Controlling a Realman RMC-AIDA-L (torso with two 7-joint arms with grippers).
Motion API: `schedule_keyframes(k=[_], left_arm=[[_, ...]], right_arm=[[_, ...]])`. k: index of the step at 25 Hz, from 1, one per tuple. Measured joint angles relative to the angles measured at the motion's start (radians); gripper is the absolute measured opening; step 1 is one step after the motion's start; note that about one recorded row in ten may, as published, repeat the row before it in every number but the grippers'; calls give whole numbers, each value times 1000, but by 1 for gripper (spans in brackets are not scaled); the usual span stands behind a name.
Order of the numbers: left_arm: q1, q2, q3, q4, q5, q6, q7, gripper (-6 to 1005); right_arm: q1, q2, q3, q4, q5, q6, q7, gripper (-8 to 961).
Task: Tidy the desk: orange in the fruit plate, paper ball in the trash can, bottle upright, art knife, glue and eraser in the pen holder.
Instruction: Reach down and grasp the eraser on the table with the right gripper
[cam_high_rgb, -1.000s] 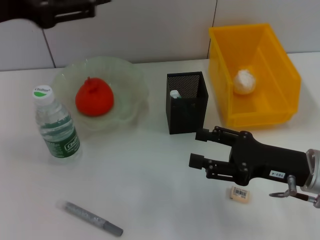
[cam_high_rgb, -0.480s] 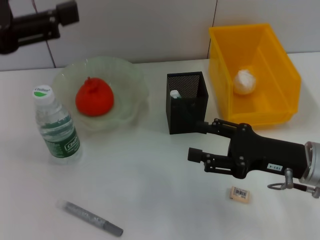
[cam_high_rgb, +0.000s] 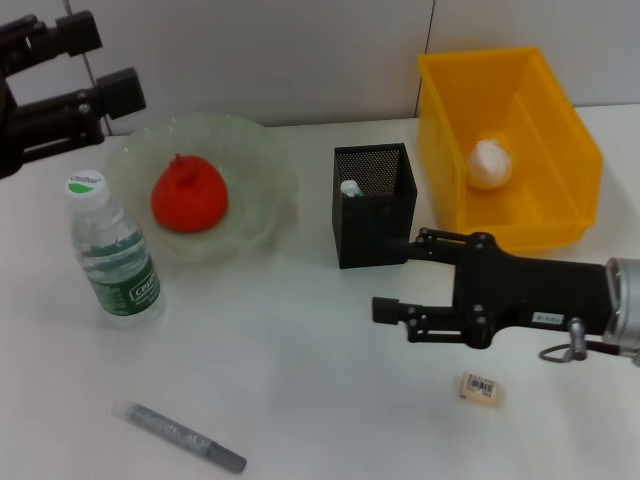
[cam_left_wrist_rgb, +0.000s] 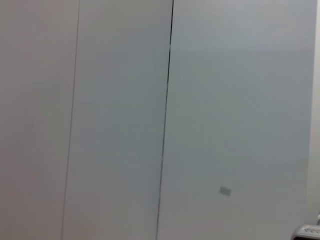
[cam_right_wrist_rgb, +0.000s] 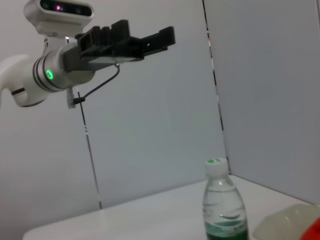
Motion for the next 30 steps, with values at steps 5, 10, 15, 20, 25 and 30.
schedule_keyframes(k=[5,10,15,20,25,30], left_arm=[[11,1,-12,-98,-29,41,81,806],[14,0,-27,-197,-30,85,159,806],[16,3,-28,-276,-25,109,229,806],[17,3,-28,-306,-23,111,249,806],[20,5,-26,-378,7,129,339,801],[21,5,-22,-386,32,133,363,799]], right_arm=[[-58,0,0,120,-2,-11,82,761],[-84,1,-1,196,-13,-15,154,761],[-69,1,-1,260,-81,4,263,761],[-44,1,-1,341,-175,10,372,761],[-37,4,-4,451,-224,11,451,761],[-35,2,-10,587,-321,34,591,761]])
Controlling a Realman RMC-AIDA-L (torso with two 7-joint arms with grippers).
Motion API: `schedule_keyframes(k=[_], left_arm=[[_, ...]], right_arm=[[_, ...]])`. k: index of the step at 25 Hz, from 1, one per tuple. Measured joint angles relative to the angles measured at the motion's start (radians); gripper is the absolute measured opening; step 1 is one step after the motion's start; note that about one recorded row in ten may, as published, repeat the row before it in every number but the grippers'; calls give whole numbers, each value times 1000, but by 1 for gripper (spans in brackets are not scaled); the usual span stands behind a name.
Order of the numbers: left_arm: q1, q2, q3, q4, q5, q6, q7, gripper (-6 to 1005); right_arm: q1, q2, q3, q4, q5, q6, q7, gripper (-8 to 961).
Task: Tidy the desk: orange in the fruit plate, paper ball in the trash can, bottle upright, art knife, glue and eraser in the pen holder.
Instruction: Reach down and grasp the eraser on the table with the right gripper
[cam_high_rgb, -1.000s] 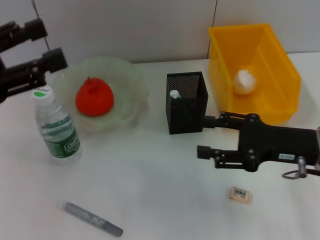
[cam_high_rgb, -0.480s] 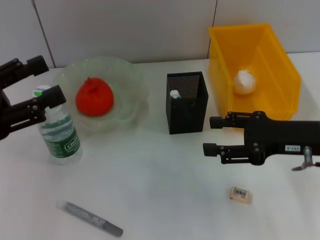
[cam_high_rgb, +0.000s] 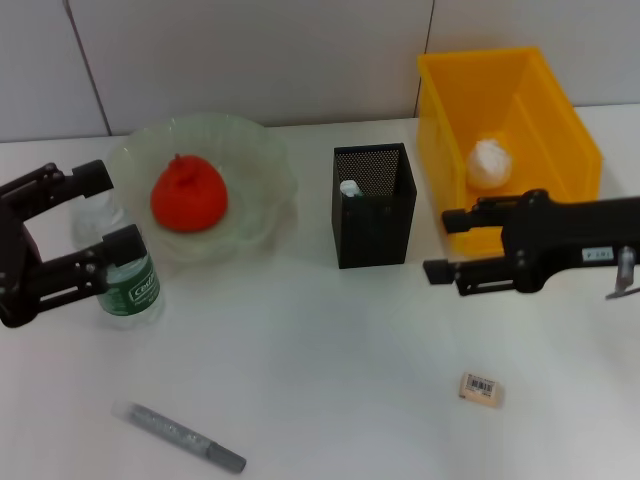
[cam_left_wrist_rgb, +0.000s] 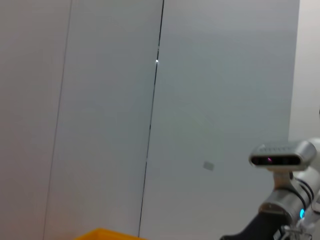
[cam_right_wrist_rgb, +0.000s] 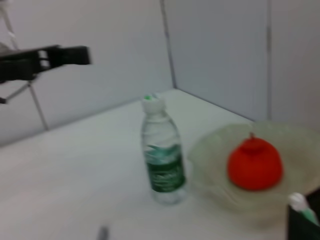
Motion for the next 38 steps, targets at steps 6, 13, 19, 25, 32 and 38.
schedule_keyframes(k=[6,13,19,25,32,38], left_arm=[[-3,0,-2,-78,2,1,101,797],[-2,10,-17,-95,76,0,141,795],[3,10,-17,-85,134,4,145,794],[16,9,-18,-97,144,6,196,792],[14,2,-14,-97,145,13,204,790],[8,1,-9,-91,145,14,204,788]], right_arm=[[42,-3,-50,134,-154,-7,206,761],[96,-14,-178,281,-295,-36,442,761],[203,-36,-229,294,-414,-139,594,760],[283,-37,-320,293,-554,-183,687,760],[347,-33,-422,230,-642,-230,767,760],[380,-29,-430,156,-667,-262,772,760]])
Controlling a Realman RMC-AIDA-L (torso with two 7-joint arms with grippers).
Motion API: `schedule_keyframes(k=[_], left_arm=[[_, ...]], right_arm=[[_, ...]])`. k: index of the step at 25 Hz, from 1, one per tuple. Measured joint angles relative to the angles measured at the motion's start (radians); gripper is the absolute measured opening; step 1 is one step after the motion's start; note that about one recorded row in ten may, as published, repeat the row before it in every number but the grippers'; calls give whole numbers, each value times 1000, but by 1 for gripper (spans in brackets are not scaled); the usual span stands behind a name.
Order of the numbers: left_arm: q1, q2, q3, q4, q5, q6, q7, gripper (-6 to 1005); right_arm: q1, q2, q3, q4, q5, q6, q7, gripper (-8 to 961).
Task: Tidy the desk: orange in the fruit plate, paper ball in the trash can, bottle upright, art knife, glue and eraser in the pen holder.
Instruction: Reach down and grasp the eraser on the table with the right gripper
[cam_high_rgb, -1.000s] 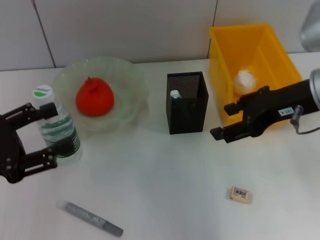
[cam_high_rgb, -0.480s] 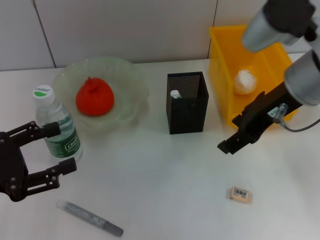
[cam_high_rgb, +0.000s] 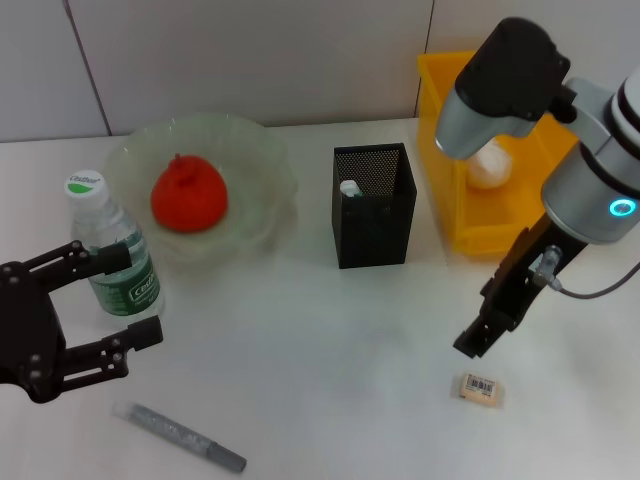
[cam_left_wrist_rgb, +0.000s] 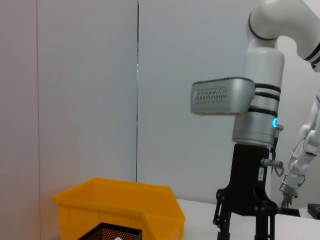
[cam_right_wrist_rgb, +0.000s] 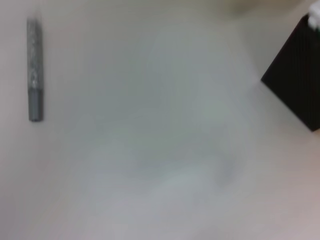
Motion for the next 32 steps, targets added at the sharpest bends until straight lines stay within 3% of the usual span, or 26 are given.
schedule_keyframes(k=[32], left_arm=[[-8,-7,2,-34,9,8,40,780]], right_arm=[[50,27,-210,-246,-73,146,61,759]])
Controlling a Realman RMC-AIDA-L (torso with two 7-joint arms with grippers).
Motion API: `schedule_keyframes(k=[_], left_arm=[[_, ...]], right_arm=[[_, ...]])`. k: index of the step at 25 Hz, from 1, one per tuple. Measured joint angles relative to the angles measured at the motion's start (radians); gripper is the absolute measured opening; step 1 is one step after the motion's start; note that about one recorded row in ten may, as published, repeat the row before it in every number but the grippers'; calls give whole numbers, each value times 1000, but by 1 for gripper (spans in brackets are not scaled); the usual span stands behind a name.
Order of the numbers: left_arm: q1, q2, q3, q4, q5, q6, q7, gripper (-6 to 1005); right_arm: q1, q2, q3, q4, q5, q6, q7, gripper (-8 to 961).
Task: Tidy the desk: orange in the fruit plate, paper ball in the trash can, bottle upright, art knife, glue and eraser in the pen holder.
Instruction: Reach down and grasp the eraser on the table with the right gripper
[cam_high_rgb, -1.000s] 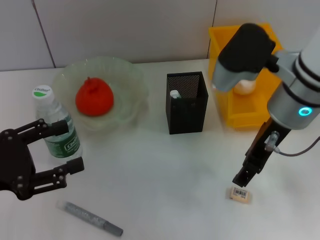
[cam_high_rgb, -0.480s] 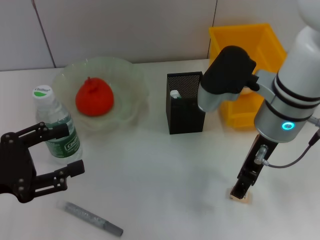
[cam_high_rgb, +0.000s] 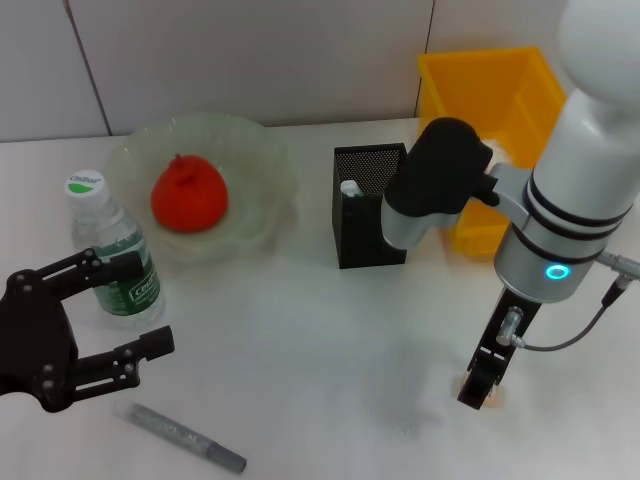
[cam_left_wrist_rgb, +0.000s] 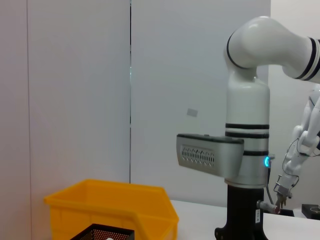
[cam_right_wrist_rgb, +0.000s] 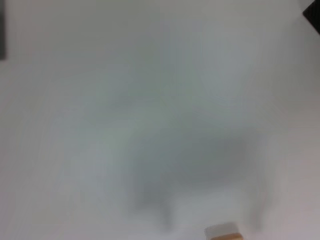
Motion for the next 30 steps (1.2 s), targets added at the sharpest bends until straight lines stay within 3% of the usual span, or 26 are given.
schedule_keyframes(k=[30], left_arm=[[-14,-1,0,-24,-9,3,1,771]], right_arm=[[-9,0,-38,-67,-6,53,16,703]])
